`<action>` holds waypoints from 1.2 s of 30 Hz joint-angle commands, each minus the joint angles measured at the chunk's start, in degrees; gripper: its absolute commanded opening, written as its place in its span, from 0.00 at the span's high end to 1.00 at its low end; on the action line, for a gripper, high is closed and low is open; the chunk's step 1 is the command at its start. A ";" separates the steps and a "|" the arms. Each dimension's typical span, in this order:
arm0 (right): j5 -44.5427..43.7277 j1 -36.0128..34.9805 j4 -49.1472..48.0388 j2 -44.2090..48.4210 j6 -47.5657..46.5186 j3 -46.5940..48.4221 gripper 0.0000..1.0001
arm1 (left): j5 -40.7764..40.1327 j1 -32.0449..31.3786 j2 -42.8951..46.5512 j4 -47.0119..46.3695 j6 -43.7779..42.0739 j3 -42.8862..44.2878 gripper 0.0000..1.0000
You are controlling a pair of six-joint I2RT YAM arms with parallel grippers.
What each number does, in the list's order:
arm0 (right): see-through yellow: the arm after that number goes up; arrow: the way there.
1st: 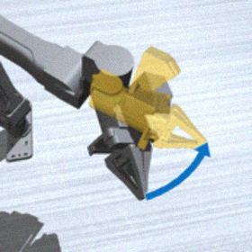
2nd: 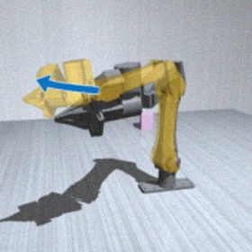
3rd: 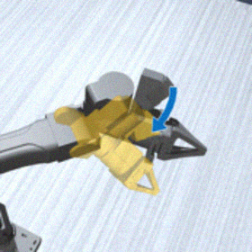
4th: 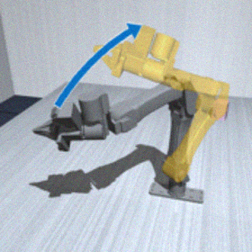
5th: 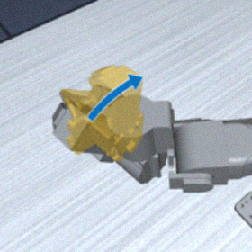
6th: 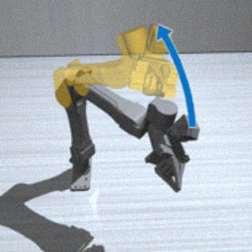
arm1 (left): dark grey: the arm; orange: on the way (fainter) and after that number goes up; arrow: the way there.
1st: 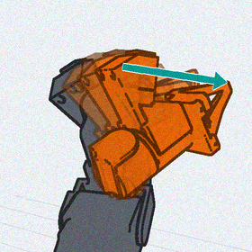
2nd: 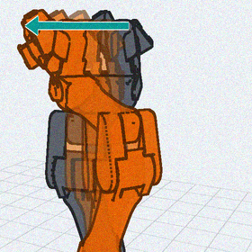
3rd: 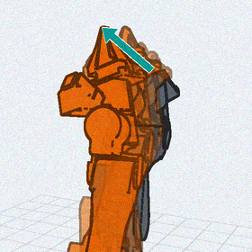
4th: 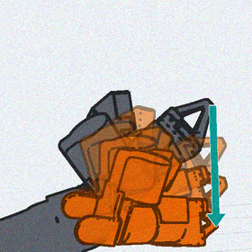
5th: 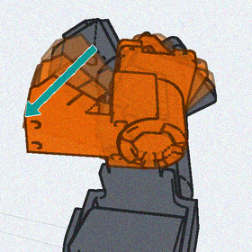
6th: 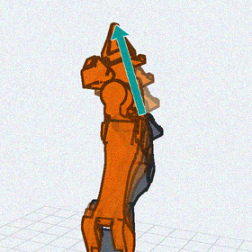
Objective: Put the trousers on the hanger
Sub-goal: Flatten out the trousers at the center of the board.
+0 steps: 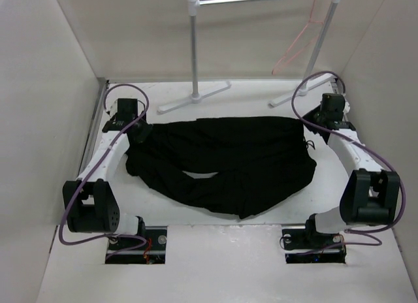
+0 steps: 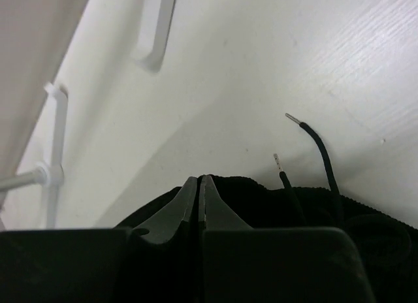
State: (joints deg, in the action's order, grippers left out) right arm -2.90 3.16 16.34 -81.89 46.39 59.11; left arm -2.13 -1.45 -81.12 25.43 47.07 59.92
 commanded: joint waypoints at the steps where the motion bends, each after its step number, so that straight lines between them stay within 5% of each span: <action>1: -2.82 3.21 -5.61 -3.88 2.65 3.11 0.99 | -6.29 -1.22 2.37 -1.87 2.15 3.80 0.94; 3: -3.17 4.79 -7.98 -8.53 4.32 4.95 1.00 | -7.88 -1.75 1.85 -1.09 2.41 4.15 0.87; 5: -3.08 5.67 -8.69 -12.40 5.28 6.88 0.99 | -8.94 -1.75 3.07 -1.96 2.15 2.40 0.66; 8: -2.03 5.68 -7.91 -16.72 5.12 10.14 0.80 | -9.65 0.17 5.53 -2.84 1.71 -0.85 0.43; 12: -2.82 4.28 -7.37 -11.74 3.53 8.13 0.42 | -9.21 4.39 8.43 -2.49 0.92 -4.45 0.38; 18: -3.26 -3.28 -6.93 0.92 2.13 -1.08 0.35 | -5.44 7.56 4.50 -7.84 0.22 -2.80 0.35; 25: -1.68 -12.32 -6.58 11.39 1.77 -13.04 0.35 | -3.05 5.37 -11.06 -9.96 -2.85 5.98 0.40; 28: -2.38 -16.55 -6.23 14.38 2.56 -16.13 0.35 | -4.19 4.84 -14.67 -8.91 -3.48 9.15 0.69; 31: -2.90 -20.24 -6.23 15.79 3.27 -18.59 0.35 | -6.73 3.97 -11.09 -6.54 -2.51 10.74 0.90; 36: -3.43 -22.54 -6.85 15.97 4.32 -22.37 0.34 | -17.01 0.89 5.41 1.88 -2.77 9.61 0.92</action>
State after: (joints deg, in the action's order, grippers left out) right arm -4.95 -18.87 11.35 -66.74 49.76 38.02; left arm -11.46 0.82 -88.82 22.09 44.82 66.92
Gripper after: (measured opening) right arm 0.657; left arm 0.083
